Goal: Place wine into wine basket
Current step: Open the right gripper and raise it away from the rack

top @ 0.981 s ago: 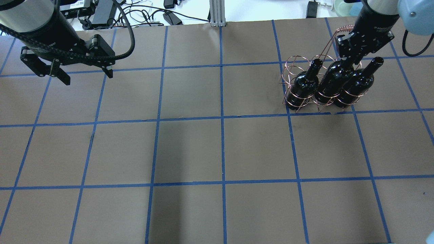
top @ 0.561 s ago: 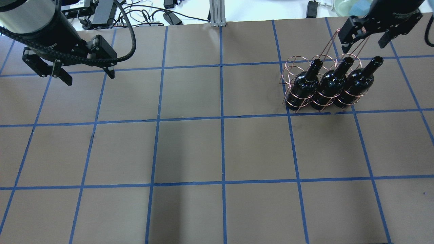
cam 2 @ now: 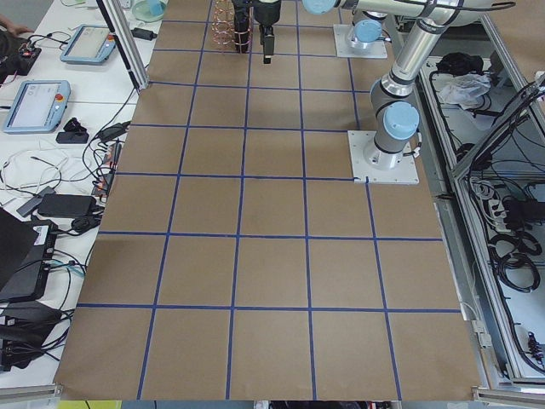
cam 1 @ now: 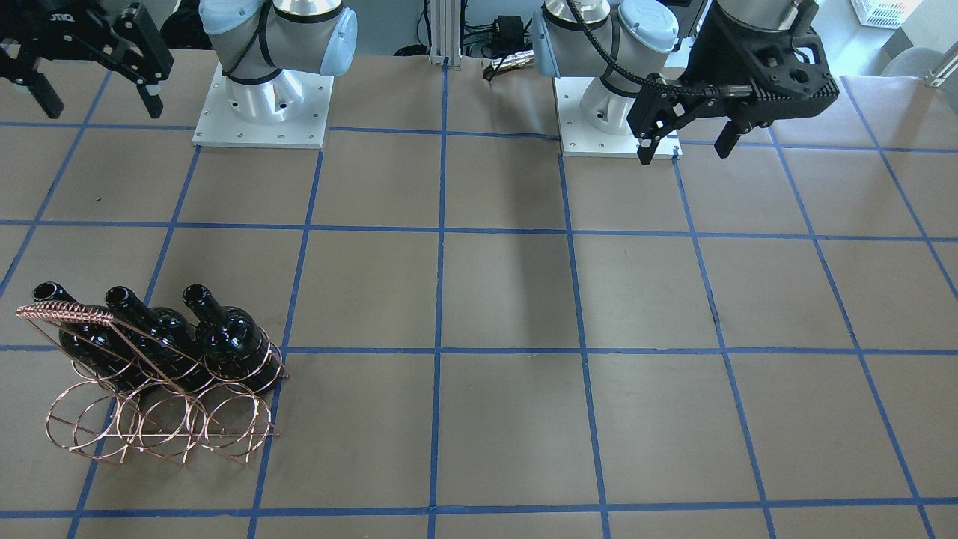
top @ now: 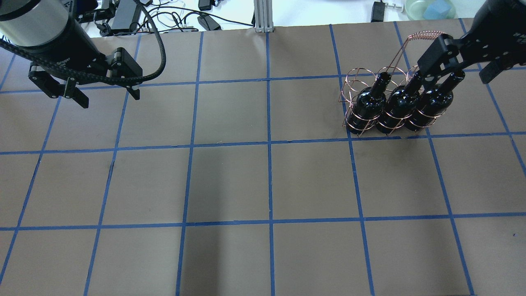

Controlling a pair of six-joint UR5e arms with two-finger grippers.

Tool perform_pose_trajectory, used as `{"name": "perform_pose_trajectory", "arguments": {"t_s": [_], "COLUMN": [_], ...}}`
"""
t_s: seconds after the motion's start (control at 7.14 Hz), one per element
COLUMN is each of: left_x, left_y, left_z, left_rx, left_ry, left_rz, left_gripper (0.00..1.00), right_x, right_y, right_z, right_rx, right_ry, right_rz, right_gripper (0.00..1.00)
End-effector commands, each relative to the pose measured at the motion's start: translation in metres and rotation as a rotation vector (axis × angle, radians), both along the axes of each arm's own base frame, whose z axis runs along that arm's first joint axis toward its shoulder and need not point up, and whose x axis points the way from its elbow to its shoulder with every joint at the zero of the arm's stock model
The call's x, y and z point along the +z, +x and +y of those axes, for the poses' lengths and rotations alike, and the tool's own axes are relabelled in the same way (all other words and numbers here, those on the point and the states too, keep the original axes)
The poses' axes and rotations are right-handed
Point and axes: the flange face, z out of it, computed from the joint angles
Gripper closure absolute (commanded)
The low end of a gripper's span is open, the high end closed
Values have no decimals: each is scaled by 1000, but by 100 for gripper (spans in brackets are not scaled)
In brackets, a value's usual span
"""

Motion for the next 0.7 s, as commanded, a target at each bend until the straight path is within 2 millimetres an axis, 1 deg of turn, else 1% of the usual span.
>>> {"name": "perform_pose_trajectory", "arguments": {"t_s": [0.0,0.14,0.56], "left_x": [-2,-3,-2], "left_y": [0,0,0], "left_z": [3,2,2], "left_rx": [-1,-2,-5], "left_ry": [0,0,-3], "left_rz": [0,0,0], "left_gripper": [0,0,0], "right_x": [10,5,-3], "right_y": [19,38,40], "right_z": [-28,-40,-44], "right_rx": [-10,6,-49], "right_ry": [-41,-31,-17], "right_rz": [-14,-10,-29], "right_gripper": [0,0,0]}}
